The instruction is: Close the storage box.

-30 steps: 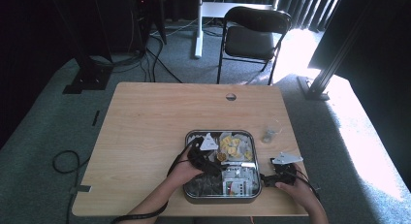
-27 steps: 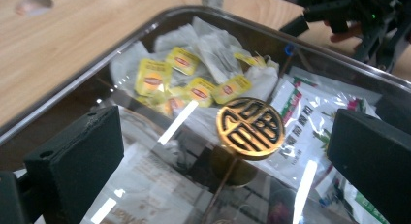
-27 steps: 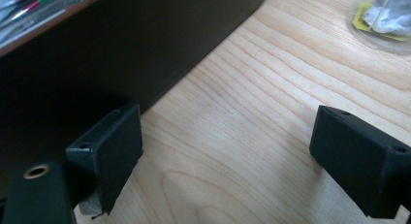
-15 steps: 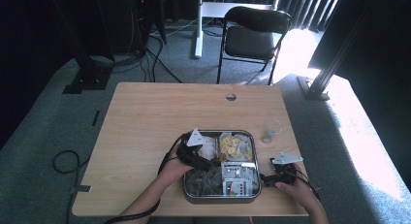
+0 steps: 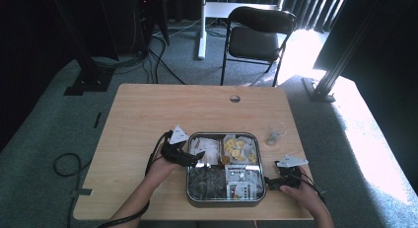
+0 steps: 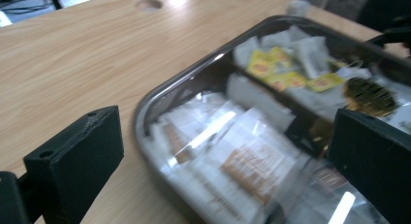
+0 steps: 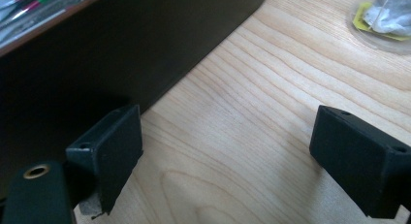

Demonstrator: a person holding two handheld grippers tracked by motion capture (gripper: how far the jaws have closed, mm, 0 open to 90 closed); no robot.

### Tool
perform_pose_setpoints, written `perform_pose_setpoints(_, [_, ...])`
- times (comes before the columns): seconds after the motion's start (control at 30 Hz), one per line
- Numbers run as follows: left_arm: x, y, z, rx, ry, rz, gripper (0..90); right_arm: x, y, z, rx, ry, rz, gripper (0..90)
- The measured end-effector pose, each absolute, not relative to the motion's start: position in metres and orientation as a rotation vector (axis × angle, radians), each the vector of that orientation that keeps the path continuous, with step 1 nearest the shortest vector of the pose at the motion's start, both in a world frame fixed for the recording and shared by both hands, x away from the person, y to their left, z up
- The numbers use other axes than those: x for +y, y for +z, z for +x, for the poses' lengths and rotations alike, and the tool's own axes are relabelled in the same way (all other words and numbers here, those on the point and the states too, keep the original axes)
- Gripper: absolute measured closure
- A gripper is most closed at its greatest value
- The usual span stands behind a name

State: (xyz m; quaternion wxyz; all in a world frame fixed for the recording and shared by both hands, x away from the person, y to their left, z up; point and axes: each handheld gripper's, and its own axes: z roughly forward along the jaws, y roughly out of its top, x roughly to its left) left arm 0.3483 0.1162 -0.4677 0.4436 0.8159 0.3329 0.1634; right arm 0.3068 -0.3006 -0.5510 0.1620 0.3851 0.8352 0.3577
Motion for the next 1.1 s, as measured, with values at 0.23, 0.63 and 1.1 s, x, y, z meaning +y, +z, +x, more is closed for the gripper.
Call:
perform_pose_setpoints(0.23, [0.141,-0.469,0.348,0.870,0.444,2.009,0.0,-0.301,-0.551,0.307,2.383,1.020,1.099,11.2])
perform_pose_setpoints(0.63, [0.181,-0.478,0.344,0.951,0.491,1.987,0.0,-0.301,-0.551,0.307,2.384,1.020,1.098,11.2])
perform_pose_setpoints(1.1, [0.225,-0.506,0.331,1.078,0.495,1.956,0.0,-0.301,-0.551,0.307,2.384,1.020,1.099,11.2])
